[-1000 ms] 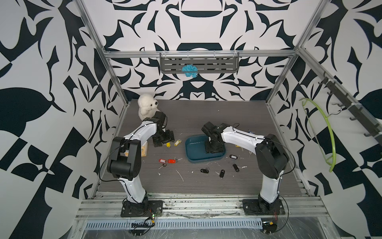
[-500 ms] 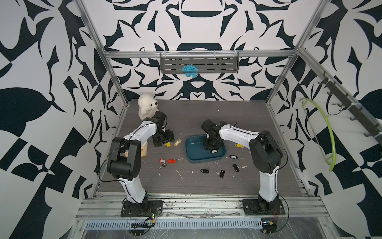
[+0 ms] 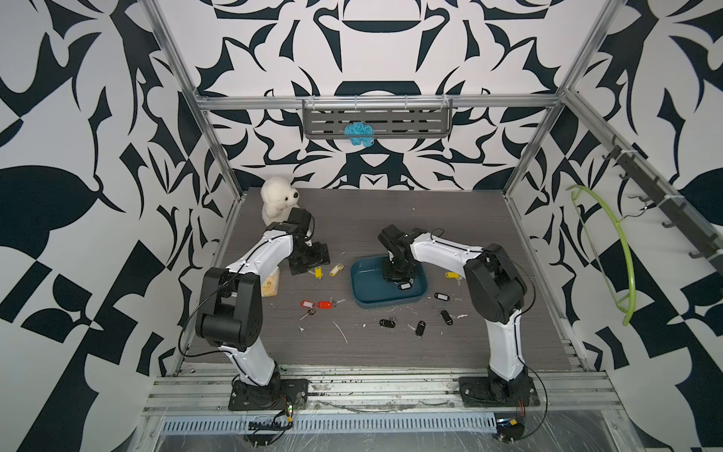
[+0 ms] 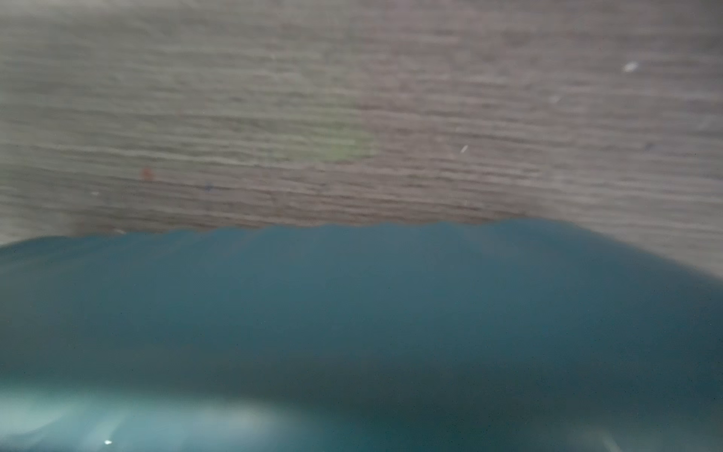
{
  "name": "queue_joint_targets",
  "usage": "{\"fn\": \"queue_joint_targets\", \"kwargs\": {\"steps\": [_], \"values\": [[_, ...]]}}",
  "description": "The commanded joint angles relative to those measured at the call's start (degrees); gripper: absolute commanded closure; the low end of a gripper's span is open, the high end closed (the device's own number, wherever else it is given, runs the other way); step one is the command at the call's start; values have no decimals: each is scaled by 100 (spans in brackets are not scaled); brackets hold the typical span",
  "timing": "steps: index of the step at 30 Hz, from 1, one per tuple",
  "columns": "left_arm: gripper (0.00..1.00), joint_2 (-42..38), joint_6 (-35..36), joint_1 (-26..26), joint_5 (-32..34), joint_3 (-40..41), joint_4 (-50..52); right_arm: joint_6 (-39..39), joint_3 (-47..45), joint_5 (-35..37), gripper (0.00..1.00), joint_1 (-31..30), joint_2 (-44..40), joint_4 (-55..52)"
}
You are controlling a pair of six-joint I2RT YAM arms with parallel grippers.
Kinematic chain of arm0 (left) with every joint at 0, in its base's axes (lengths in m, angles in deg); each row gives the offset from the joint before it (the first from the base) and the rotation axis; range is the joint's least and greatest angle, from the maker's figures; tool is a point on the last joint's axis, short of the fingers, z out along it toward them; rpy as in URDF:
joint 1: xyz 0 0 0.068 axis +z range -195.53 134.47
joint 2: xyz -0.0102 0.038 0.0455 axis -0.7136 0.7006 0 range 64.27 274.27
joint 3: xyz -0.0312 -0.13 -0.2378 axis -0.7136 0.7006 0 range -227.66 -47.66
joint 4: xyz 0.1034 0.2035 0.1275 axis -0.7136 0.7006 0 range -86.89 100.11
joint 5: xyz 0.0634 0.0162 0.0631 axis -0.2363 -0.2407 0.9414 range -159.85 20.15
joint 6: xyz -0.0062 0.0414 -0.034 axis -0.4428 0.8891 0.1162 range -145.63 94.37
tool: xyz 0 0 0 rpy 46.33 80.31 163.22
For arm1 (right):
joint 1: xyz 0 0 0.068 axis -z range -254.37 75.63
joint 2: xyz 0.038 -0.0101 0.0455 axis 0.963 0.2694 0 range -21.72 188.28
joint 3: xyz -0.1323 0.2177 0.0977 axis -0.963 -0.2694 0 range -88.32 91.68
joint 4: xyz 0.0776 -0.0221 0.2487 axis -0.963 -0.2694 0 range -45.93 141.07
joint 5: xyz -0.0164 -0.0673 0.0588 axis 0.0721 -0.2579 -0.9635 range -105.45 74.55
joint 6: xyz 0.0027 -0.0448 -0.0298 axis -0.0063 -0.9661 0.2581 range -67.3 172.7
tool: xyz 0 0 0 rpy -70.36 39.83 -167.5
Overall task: Take the keys out of the storage box
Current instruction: Pick up the key from the storage box.
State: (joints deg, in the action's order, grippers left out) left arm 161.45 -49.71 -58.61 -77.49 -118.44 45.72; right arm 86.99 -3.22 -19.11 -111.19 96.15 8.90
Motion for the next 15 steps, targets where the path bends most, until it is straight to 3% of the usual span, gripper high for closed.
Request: {"fn": "queue_joint_targets", "kwargs": {"steps": [1, 4, 10, 15], "values": [[16, -156, 8, 28, -89, 82, 3, -18, 175, -63, 72, 8, -53, -129], [16, -159, 0, 28, -101, 91, -7, -18, 216, -64, 77, 1, -31, -137], [16, -164, -1, 24, -102, 100, -16, 8, 237, -44, 100, 7, -214, -107], [16, -160, -9, 24, -115, 107, -24, 144, 261, -25, 100, 7, -704, -124]]}}
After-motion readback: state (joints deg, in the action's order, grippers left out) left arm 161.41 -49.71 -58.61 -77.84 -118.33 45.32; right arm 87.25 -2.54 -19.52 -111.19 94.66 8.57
